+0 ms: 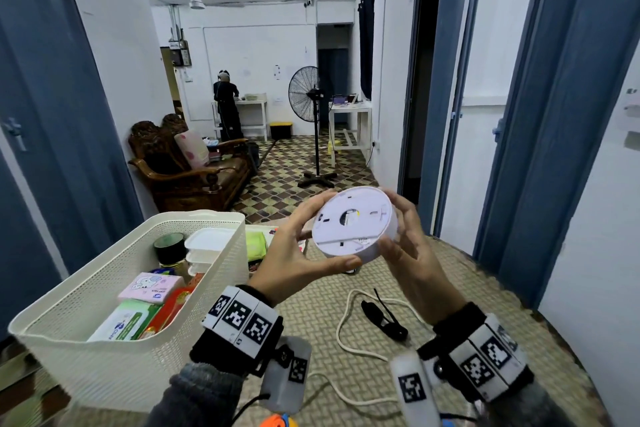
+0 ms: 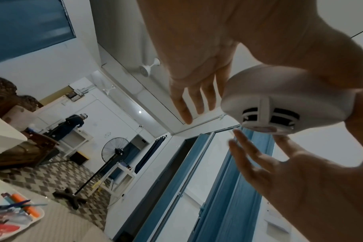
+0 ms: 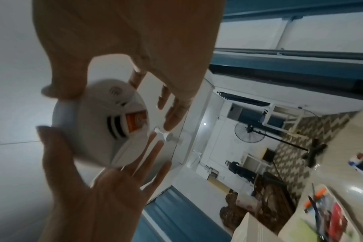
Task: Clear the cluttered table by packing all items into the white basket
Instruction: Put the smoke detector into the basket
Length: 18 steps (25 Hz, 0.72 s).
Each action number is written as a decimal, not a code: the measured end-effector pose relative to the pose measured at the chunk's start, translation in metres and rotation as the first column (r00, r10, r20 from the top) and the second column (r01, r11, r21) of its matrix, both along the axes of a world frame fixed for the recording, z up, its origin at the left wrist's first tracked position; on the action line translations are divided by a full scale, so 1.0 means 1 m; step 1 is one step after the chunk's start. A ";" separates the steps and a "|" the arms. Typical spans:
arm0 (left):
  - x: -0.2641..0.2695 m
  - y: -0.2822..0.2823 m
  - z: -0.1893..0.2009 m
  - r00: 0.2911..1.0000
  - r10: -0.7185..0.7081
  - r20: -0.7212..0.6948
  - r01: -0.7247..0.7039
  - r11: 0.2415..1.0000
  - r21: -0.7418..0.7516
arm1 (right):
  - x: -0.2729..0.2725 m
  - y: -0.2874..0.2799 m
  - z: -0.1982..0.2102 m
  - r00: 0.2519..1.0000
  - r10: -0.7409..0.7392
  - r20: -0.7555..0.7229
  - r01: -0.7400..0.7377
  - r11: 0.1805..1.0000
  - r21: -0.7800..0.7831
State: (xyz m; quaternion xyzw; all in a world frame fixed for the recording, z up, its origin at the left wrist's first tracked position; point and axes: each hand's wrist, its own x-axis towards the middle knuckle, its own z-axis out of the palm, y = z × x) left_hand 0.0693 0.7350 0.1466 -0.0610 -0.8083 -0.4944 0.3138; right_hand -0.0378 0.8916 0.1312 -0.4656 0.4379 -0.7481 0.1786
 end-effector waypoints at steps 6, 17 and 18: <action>0.012 -0.013 -0.019 0.982 0.123 0.140 -0.121 0.992 -0.027 | 0.034 -0.028 -0.007 0.945 -0.052 0.322 0.073 0.996 -0.053; 0.085 -0.070 -0.024 0.968 0.248 0.030 -0.249 0.947 0.204 | 0.084 -0.068 -0.020 0.933 -0.360 0.018 0.359 0.932 0.042; 0.092 -0.075 -0.026 0.961 0.275 0.024 -0.274 0.936 0.223 | 0.089 -0.074 -0.021 0.932 -0.361 0.016 0.360 0.932 0.041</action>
